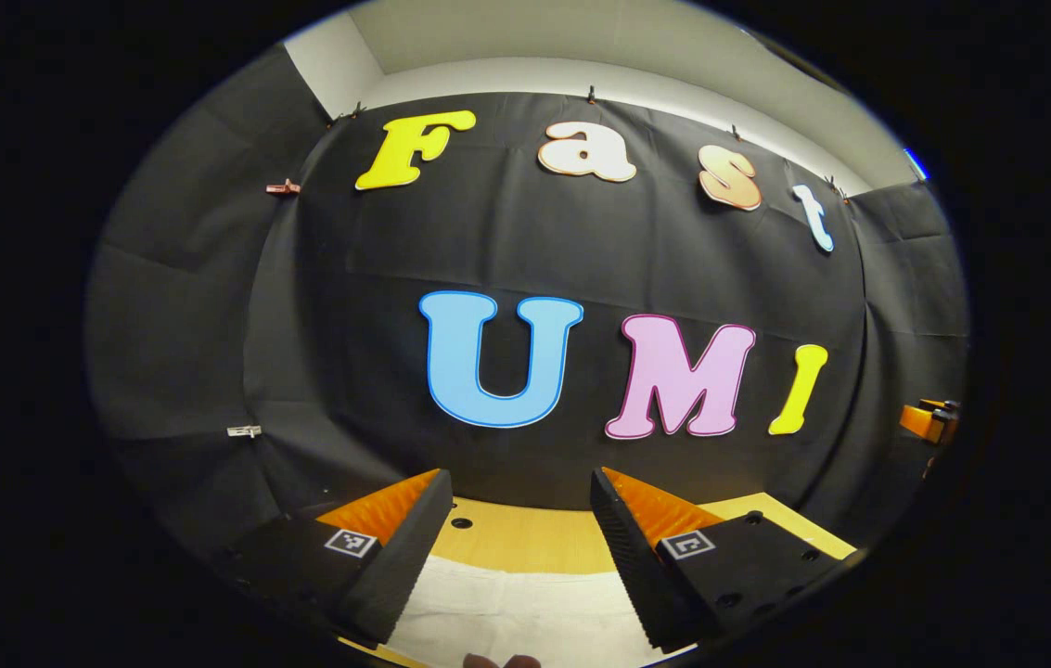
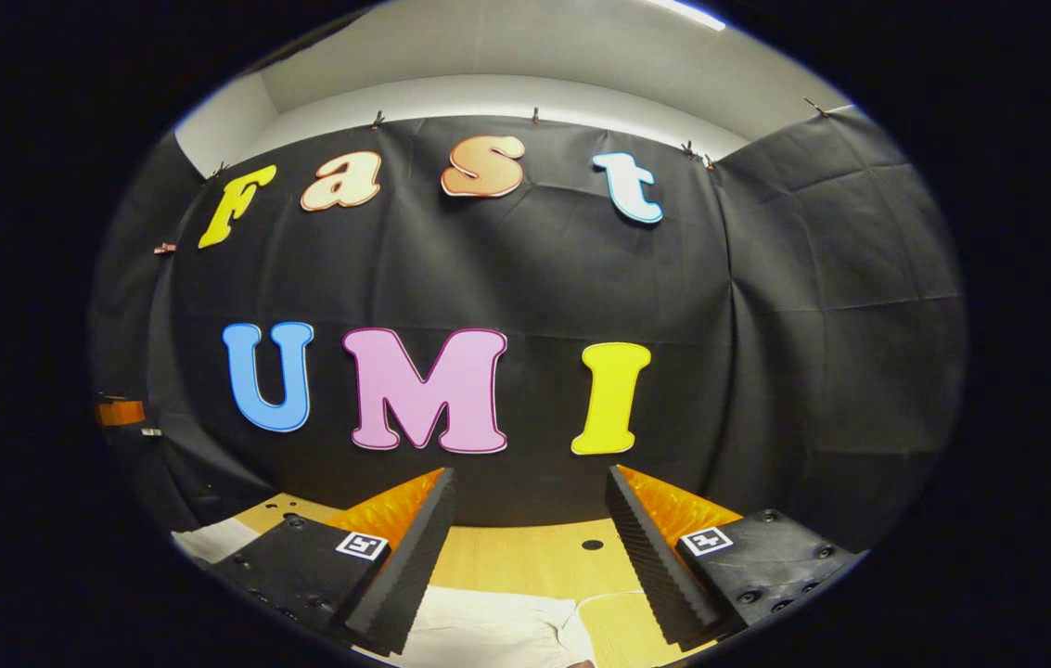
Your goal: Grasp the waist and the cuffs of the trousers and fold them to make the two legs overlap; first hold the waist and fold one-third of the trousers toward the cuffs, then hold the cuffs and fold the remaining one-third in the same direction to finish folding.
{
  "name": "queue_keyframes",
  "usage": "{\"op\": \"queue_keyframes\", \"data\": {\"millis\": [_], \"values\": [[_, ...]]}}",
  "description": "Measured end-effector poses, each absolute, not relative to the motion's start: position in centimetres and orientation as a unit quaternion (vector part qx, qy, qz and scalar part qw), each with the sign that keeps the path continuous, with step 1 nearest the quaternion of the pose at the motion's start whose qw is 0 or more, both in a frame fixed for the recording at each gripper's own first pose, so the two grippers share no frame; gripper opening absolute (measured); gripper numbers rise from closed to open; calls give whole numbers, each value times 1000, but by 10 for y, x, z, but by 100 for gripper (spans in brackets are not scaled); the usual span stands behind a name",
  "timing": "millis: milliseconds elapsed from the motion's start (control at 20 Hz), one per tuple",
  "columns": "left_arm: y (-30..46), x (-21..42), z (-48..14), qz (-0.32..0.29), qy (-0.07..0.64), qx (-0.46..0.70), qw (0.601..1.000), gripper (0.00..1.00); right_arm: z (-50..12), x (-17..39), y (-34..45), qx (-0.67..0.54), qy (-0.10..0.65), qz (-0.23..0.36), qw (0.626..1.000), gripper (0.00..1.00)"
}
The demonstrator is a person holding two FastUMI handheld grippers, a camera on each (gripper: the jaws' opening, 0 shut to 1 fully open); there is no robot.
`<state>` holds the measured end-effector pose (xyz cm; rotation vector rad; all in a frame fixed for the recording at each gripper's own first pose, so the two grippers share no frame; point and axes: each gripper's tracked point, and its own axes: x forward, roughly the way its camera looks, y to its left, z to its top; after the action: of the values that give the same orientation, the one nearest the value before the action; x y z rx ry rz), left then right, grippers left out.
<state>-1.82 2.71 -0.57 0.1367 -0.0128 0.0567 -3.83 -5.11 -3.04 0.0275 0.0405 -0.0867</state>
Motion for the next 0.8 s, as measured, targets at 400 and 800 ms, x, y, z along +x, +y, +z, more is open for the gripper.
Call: {"op": "queue_keyframes", "data": {"millis": [400,800], "values": [[76,-32,-80,-29,59,217,974,94,-99,-73,-55,-111,98,6,989,97],[200,-80,-244,-107,234,402,879,96,-226,-138,-60,-241,238,55,939,97]]}}
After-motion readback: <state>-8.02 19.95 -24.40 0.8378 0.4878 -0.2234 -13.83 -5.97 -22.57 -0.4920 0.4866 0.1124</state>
